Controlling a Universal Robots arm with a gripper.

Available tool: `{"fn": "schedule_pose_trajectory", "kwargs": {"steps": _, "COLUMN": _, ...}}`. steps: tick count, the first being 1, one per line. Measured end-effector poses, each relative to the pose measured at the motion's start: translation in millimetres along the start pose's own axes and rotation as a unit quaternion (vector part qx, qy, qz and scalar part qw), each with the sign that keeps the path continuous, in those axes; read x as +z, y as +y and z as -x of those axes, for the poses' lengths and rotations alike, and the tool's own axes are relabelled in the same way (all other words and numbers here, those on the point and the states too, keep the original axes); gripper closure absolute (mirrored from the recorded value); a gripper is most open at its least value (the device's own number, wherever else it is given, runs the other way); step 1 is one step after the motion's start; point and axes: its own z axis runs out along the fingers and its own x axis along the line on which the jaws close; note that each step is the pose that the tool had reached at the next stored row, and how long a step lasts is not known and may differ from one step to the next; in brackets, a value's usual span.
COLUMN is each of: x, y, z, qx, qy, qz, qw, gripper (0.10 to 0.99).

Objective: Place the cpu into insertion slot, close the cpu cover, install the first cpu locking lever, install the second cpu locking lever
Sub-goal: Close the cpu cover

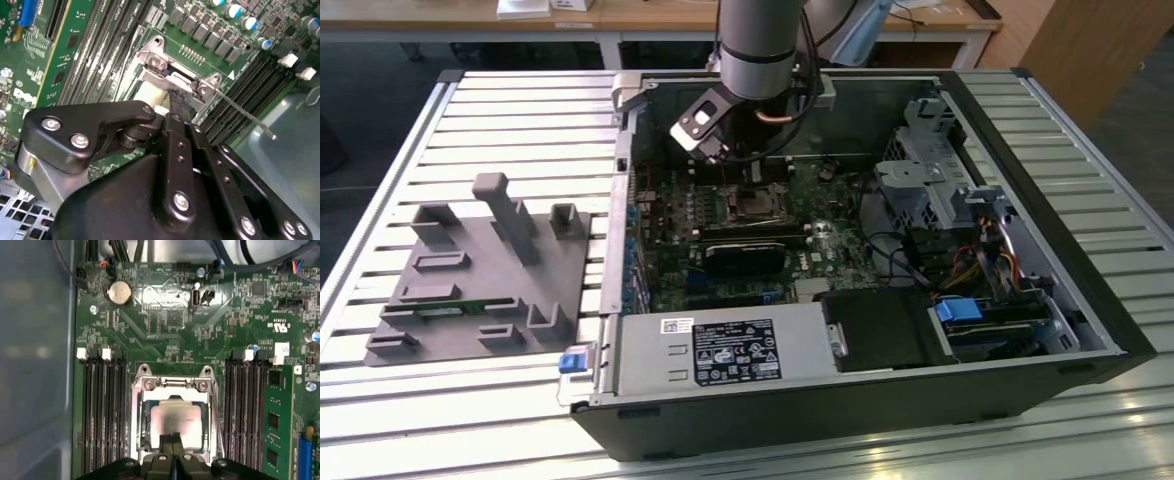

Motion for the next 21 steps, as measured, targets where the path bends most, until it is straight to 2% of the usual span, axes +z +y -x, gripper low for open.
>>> {"fn": "schedule_pose_trajectory", "kwargs": {"steps": 10, "x": 9.8, "y": -1.9, "z": 0.4, "qx": 0.0, "qy": -0.0005, "qz": -0.0012, "qw": 1.0, "gripper": 0.969}}
{"fn": "schedule_pose_trajectory", "kwargs": {"steps": 14, "x": 10.7, "y": 2.2, "z": 0.3, "qx": 0.0, "qy": 0.0001, "qz": -0.0011, "qw": 1.0, "gripper": 0.969}}
{"fn": "schedule_pose_trajectory", "kwargs": {"steps": 16, "x": 9.7, "y": 2.7, "z": 0.0, "qx": 0.0, "qy": 0.0011, "qz": -0.0005, "qw": 1.0, "gripper": 0.969}}
{"fn": "schedule_pose_trajectory", "kwargs": {"steps": 19, "x": -1.0, "y": 2.6, "z": 0.0, "qx": 0.0, "qy": 0.0005, "qz": -0.001, "qw": 1.0, "gripper": 0.969}}
{"fn": "schedule_pose_trajectory", "kwargs": {"steps": 21, "x": -1.9, "y": 3.2, "z": -0.1, "qx": 0.0, "qy": 0.0008, "qz": -0.0009, "qw": 1.0, "gripper": 0.969}}
